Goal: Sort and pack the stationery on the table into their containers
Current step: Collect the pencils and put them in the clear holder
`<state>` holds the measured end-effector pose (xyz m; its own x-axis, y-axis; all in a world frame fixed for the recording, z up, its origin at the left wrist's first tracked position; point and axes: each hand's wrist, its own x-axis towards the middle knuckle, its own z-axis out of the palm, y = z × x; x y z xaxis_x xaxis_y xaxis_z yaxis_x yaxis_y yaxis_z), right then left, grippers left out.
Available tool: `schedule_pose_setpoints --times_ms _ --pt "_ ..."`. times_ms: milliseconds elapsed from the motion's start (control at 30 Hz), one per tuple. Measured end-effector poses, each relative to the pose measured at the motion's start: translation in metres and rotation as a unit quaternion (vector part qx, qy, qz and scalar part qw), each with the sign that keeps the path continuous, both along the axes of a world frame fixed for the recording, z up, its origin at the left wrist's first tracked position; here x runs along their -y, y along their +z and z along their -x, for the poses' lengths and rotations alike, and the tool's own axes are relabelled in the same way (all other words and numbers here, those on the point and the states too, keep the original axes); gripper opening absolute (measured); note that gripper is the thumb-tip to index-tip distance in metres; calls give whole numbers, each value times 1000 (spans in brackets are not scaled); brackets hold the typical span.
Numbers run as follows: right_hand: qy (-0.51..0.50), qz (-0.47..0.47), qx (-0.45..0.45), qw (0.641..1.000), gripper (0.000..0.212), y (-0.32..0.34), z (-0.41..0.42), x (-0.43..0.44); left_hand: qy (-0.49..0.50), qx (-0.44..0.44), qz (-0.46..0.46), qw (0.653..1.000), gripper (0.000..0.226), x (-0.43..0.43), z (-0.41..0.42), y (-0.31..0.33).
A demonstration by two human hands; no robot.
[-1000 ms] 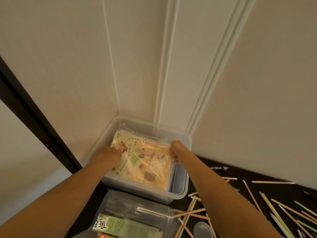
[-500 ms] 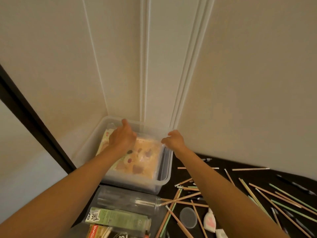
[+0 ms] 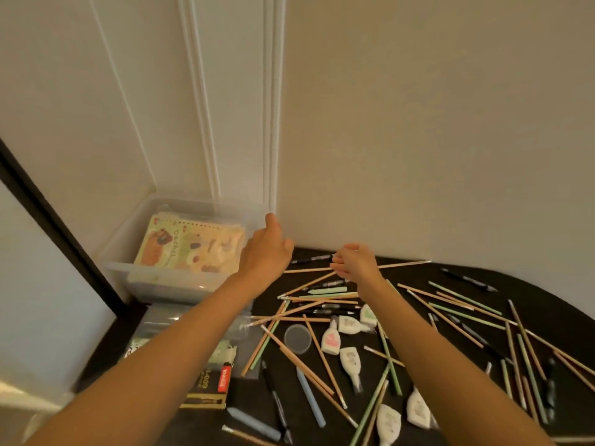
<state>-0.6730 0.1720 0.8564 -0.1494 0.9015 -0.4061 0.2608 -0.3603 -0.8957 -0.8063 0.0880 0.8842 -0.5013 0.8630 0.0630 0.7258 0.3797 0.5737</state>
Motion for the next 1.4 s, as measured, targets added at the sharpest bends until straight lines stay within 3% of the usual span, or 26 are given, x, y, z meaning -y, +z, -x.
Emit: schedule_pose_setpoints --times_ms 300,667,767,900,967,1100,1267,1400 --pt "-33 39 -31 998 28 -92 -84 50 -51 -3 119 992 31 42 -90 -116" --pt "-27 -89 -50 994 39 -171 -106 106 -55 -45 14 997 25 99 -108 -198" --pt "57 -143 5 988 30 -180 -121 142 -47 -72 21 996 33 128 -114 -205" --pt "273 -257 137 917 15 -187 -117 179 -19 -158 14 987 43 155 -102 -203" --pt "331 -286 194 878 16 -191 -107 188 2 -212 11 977 46 163 -93 -204" --pt "354 -317 258 842 16 -194 -94 193 35 -248 27 968 50 168 -74 -206" --pt "342 -359 255 830 27 -191 -86 196 49 -197 70 977 45 165 -49 -205" --pt "430 -388 284 764 36 -189 -82 199 44 -173 52 983 44 158 -37 -211"
